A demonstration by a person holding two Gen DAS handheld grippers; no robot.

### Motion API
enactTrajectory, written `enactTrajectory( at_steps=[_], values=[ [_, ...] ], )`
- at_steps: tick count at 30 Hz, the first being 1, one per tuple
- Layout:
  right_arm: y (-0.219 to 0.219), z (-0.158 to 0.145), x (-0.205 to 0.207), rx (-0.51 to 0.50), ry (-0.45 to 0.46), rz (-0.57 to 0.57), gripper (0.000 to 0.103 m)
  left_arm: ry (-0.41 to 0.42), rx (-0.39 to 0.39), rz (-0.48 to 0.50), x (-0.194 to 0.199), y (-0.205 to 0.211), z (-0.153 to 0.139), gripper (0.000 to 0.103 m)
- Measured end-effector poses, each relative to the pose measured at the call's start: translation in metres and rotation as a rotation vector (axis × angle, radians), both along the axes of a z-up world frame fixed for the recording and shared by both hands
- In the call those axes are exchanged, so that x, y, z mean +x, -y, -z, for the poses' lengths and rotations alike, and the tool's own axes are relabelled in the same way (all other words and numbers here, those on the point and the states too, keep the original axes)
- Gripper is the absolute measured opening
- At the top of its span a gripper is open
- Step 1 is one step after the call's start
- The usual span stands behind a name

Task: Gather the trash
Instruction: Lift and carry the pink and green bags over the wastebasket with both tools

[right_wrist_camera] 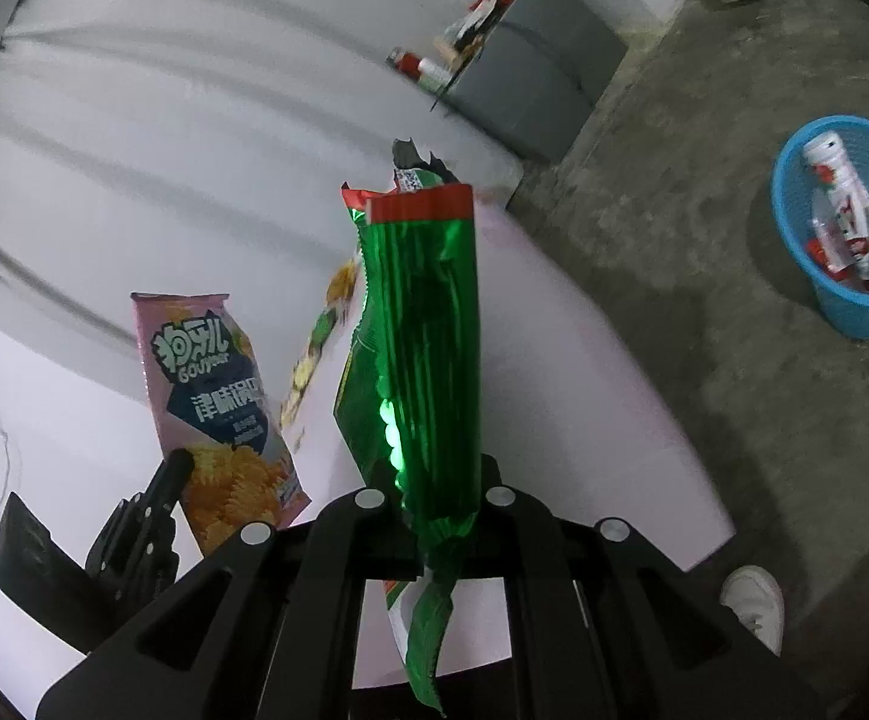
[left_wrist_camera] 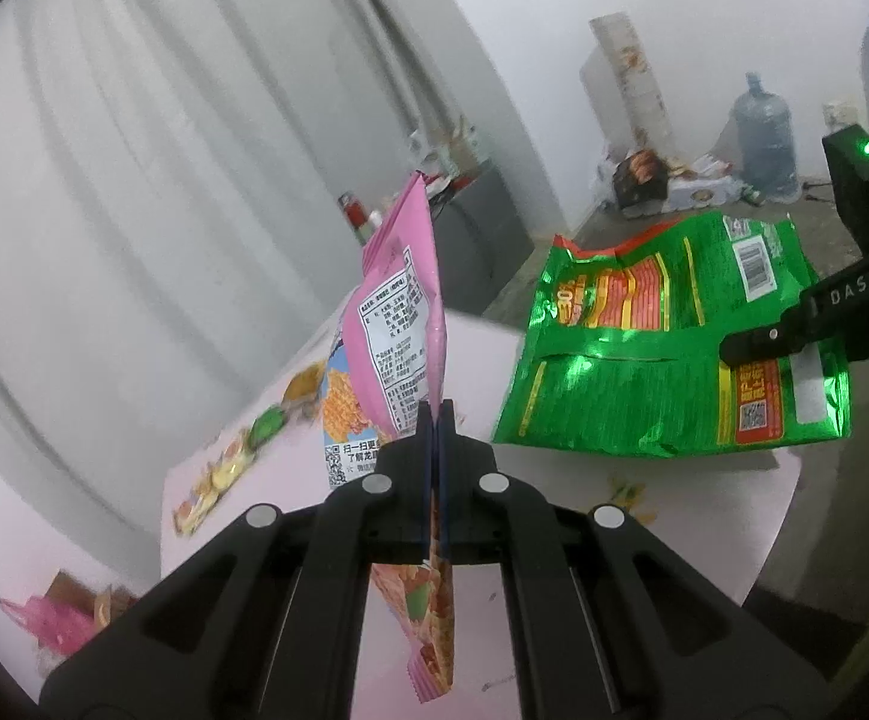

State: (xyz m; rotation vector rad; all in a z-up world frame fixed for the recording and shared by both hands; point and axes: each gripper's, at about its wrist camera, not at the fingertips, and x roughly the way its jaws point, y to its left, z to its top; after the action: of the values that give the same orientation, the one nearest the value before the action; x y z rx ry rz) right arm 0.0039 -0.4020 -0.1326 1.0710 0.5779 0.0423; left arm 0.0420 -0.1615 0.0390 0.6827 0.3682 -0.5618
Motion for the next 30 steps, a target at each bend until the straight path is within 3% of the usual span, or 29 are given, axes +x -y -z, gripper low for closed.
enactTrajectory(
  at_steps=[10, 15, 18, 22, 26, 30],
  values=[
    [0.053, -0.003, -0.043, 0.024, 0.047, 0.16, 0.005, -0.026, -0.051, 0.161, -0.008, 0.066, -0.014, 0.0],
    [0.099, -0.002, -0.071, -0.023, 0.028, 0.285, 0.005, -0.123, -0.111, 0.222, 0.001, 0.105, -0.022, 0.0],
    [0.136, 0.001, -0.085, -0.102, -0.029, 0.37, 0.005, -0.207, -0.142, 0.256, 0.013, 0.129, -0.023, 0.0],
    [0.176, 0.023, -0.081, -0.255, -0.215, 0.434, 0.005, -0.311, -0.166, 0.284, 0.032, 0.16, -0.014, 0.0],
    [0.199, 0.064, -0.055, -0.339, -0.36, 0.423, 0.005, -0.425, -0.183, 0.289, 0.052, 0.187, 0.007, 0.0],
    [0.217, 0.107, -0.021, -0.383, -0.438, 0.373, 0.005, -0.536, -0.185, 0.269, 0.073, 0.206, 0.029, 0.0]
  ],
)
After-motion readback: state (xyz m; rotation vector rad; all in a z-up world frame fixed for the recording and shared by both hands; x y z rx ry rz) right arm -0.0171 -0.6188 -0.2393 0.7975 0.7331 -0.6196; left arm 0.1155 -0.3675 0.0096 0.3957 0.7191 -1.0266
